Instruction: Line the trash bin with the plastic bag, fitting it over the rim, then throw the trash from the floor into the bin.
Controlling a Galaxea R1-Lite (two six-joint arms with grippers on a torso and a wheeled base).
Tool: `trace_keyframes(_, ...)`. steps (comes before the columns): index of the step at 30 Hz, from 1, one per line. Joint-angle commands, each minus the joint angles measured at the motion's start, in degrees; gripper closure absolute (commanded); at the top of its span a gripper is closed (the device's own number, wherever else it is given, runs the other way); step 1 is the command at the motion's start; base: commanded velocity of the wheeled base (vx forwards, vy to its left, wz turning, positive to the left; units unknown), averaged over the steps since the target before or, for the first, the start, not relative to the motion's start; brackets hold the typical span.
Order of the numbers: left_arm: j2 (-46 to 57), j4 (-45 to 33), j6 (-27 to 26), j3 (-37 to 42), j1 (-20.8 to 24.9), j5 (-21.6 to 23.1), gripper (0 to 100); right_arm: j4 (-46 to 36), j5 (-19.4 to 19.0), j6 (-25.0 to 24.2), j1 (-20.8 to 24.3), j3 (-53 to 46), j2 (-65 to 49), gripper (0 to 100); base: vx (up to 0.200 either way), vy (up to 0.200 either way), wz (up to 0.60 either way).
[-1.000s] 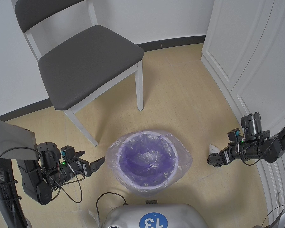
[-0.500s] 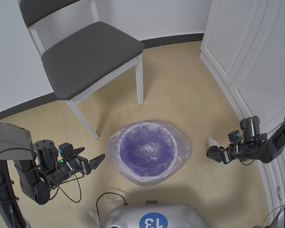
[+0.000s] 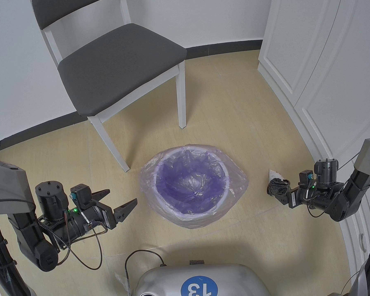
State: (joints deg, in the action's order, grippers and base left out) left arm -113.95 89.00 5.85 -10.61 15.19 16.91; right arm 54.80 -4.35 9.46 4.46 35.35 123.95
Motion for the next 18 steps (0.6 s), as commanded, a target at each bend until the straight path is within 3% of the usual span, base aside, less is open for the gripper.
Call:
trace_keyframes(1,1.9,1.0,-0.6,2.0,2.2,0.1,0,0.6,-1.6,0.7,-1.0,0.2,3.8,0,0.0,0.0,0.0)
trace_keyframes(5,1.5,1.0,-1.2,2.6,2.4,0.0,0,3.4,-3.0,1.1,-0.5,0.0,4.8,0,0.0,0.0,0.0)
trace_keyframes(18,2.1,1.0,-1.5,3.3,2.5,0.1,0,9.3,-2.4,0.6,-0.9,6.6,15.4,0,0.0,0.0,0.0)
